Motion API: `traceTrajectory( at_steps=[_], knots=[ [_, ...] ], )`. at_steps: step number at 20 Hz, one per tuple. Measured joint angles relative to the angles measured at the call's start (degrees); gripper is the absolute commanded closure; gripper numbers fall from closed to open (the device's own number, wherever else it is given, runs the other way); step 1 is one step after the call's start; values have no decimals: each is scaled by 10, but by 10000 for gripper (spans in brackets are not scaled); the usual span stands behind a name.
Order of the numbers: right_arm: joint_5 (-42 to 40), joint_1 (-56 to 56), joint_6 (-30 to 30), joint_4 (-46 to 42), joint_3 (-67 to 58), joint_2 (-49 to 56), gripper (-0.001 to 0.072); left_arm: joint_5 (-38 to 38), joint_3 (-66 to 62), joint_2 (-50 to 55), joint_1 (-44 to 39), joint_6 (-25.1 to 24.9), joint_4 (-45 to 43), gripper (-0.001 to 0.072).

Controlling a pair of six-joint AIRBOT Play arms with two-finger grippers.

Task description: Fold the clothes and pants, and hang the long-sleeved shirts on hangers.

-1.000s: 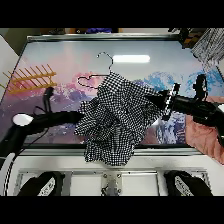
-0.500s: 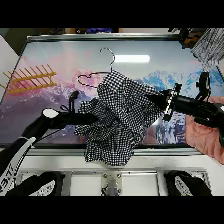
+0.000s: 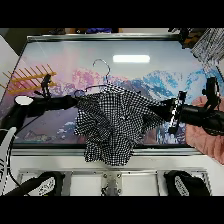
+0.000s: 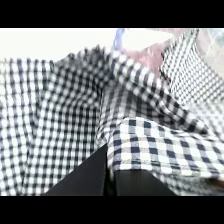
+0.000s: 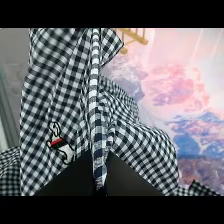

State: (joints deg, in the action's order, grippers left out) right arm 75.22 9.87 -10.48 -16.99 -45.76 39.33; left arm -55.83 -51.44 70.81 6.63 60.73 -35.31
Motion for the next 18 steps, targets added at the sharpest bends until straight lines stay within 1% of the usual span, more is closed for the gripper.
traceTrajectory(
  at_steps=[3,6,9,14,18],
  knots=[
    [8,0,-30,-11,0,-14,708,-46,-62,35,10,13,-14,697],
    [11,0,-58,-44,0,-20,709,-76,-119,59,20,26,-22,697],
    [-5,0,-85,-73,0,-25,709,-113,-180,65,29,40,-41,696],
    [-61,0,-117,-92,-3,-34,709,-162,-267,24,20,74,-120,696],
    [-82,0,-135,-97,-15,-37,709,-189,-288,-33,7,99,-186,696]
  ],
)
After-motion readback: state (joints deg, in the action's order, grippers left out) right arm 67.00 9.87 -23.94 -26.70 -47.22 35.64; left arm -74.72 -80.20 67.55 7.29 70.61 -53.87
